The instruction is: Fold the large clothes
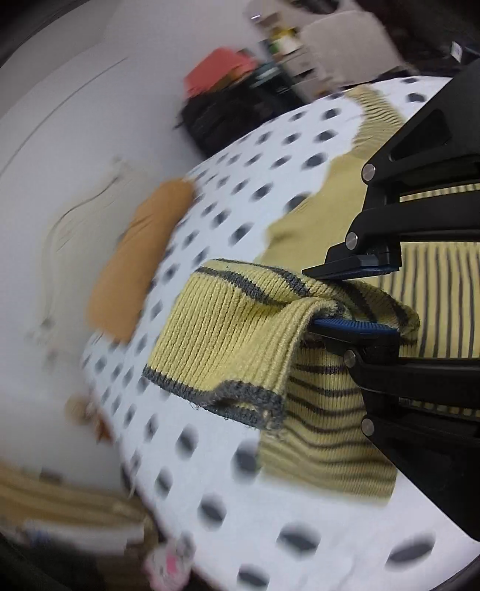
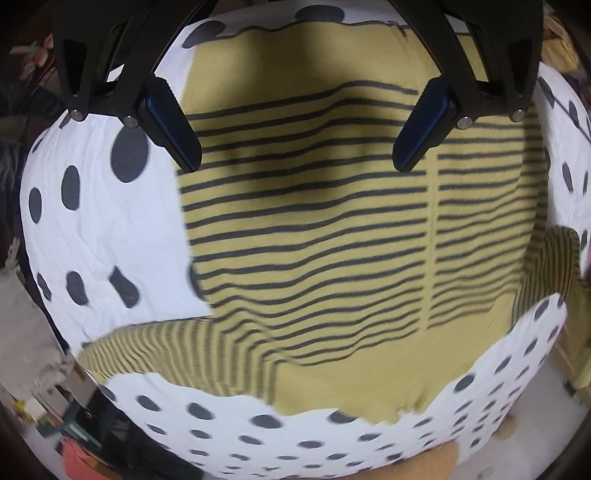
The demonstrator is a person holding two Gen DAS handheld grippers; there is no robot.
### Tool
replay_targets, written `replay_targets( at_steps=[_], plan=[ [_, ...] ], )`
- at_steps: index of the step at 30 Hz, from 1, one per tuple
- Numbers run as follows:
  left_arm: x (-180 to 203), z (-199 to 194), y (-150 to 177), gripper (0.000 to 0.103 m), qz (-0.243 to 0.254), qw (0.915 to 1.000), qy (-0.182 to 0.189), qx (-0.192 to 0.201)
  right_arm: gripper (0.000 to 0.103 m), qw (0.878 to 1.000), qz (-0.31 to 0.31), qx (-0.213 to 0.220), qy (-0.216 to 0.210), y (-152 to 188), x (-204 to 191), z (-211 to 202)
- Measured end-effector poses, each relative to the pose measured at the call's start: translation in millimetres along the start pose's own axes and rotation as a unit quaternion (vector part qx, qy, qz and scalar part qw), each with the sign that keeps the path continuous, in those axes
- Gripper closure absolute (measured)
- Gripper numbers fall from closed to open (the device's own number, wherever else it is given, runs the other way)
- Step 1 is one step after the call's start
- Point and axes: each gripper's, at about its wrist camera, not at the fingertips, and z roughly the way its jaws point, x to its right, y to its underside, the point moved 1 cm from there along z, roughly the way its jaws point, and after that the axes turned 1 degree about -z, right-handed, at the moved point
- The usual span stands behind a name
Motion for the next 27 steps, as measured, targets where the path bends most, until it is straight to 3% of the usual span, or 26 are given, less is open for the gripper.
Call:
replay_targets(
  at_steps=[5, 8, 10, 12, 14, 16, 19, 20, 22, 24, 27],
  plan=[
    [116, 123, 100, 0.08, 0.063, 0.9896, 0.055, -0.117, 0.0, 0.998, 0.056, 0.006, -0.01, 0, 54, -1],
    [154, 168, 149, 0.071, 0.112, 0.9749, 0.036, -0.189, 0.0, 0.996, 0.08, 0.013, -0.022, -4, 78, 3],
    [159, 158, 154, 0.066, 0.139, 0.9744, 0.033, -0.174, 0.0, 0.996, 0.085, 0.025, -0.029, -12, 86, 7],
    [149, 135, 142, 0.049, 0.146, 0.9779, 0.037, -0.145, 0.0, 0.995, 0.077, 0.045, -0.043, -24, 86, 11],
    [120, 94, 117, 0.02, 0.137, 0.9879, 0.005, -0.072, 0.0, 0.993, 0.068, 0.065, -0.072, -44, 80, 18],
    [81, 65, 97, 0.017, 0.117, 0.9919, -0.042, -0.027, 0.0, 0.987, 0.059, 0.078, -0.127, -68, 68, 31],
    [16, 61, 72, 0.018, 0.095, 0.9877, -0.119, -0.036, 0.002, 0.981, 0.055, 0.076, -0.171, -105, 47, 59],
    [-13, 65, 66, 0.018, 0.085, 0.9838, -0.149, -0.052, 0.008, 0.982, 0.052, 0.07, -0.17, -119, 39, 73],
    [-46, 74, 62, 0.018, 0.068, 0.981, -0.167, -0.07, 0.024, 0.989, 0.041, 0.047, -0.131, -140, 26, 101],
    [-75, 74, 57, 0.018, 0.051, 0.9779, -0.186, -0.081, 0.066, 0.993, 0.036, 0.029, -0.113, -150, 19, 120],
    [-97, 77, 54, 0.018, 0.052, 0.9721, -0.209, -0.093, 0.088, 0.989, 0.039, 0.024, -0.141, -162, 21, 128]
  ],
)
